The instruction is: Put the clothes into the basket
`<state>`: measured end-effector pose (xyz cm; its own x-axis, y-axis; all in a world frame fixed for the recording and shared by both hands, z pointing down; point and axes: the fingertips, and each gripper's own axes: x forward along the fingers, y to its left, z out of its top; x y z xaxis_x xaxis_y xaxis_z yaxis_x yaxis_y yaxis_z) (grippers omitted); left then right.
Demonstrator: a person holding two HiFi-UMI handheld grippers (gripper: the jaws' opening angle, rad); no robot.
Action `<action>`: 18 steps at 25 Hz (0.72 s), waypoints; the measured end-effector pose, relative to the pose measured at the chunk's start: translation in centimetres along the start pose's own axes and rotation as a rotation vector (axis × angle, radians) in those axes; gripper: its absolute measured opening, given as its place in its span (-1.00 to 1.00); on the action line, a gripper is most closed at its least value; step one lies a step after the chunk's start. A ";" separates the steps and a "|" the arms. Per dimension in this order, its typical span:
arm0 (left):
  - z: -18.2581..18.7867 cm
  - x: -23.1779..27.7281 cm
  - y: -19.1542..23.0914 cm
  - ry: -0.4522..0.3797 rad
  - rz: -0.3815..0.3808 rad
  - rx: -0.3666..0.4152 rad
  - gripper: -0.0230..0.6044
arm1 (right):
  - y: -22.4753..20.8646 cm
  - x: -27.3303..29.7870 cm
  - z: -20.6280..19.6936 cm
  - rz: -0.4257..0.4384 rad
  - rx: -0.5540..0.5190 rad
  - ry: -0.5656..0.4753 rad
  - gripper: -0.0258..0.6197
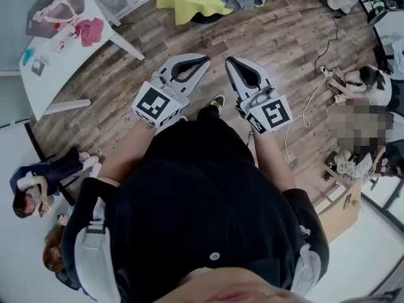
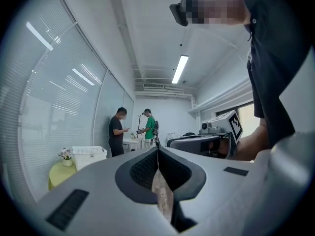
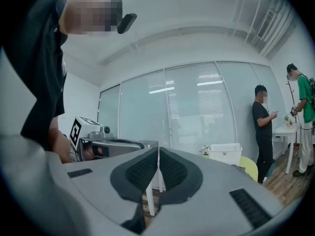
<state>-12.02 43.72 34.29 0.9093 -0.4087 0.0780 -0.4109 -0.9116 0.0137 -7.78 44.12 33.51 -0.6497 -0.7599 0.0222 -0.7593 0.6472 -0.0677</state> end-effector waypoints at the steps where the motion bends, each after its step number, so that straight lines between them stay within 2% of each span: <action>1: 0.1 0.9 0.3 0.003 0.002 -0.002 -0.89 | -1.0 0.1 0.1 0.003 -0.001 0.000 -0.83; 9: 0.8 8.4 1.1 0.016 -0.001 -0.007 -0.89 | -8.2 -0.4 0.8 0.030 0.004 -0.001 -0.83; 18: 0.8 13.8 1.6 0.024 0.039 -0.007 -0.89 | -13.4 -1.4 0.8 0.065 0.000 -0.001 -0.83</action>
<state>-0.11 36.61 34.60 0.8909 -0.4426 0.1022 -0.4464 -0.8947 0.0167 3.37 36.48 33.57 -0.6977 -0.7162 0.0162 -0.7153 0.6953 -0.0694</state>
